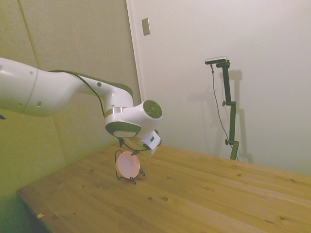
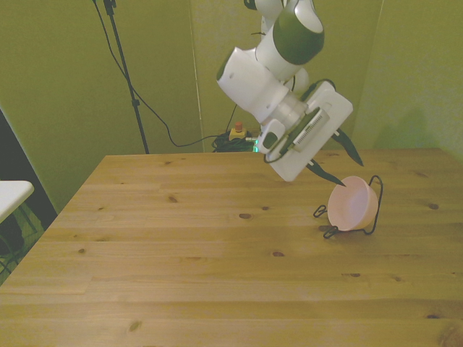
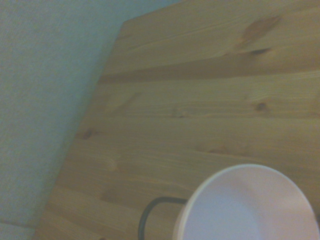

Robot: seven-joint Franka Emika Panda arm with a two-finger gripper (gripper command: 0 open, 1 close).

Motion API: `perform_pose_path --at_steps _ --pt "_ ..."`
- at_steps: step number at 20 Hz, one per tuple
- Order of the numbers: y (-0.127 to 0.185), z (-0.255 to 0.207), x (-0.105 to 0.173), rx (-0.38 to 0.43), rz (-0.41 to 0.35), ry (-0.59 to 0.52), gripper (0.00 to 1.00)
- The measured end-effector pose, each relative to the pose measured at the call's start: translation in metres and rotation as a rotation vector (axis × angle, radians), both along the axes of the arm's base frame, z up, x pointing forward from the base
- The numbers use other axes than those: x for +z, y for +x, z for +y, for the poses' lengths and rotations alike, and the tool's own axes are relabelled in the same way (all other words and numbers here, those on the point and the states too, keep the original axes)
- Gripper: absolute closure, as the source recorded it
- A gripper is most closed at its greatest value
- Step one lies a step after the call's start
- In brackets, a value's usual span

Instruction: Load the bowl

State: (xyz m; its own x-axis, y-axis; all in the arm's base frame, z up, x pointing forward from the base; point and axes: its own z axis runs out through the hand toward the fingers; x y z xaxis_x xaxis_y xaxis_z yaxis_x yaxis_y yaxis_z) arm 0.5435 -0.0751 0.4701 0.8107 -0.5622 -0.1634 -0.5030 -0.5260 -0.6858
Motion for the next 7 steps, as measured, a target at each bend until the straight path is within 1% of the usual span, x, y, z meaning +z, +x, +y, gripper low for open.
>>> perform_pose_path --at_steps 3,7 --pt "-0.029 -0.005 0.026 -0.101 0.045 -0.103 0.0" --pt "-0.065 -0.016 0.044 -0.234 0.121 -0.23 0.0"
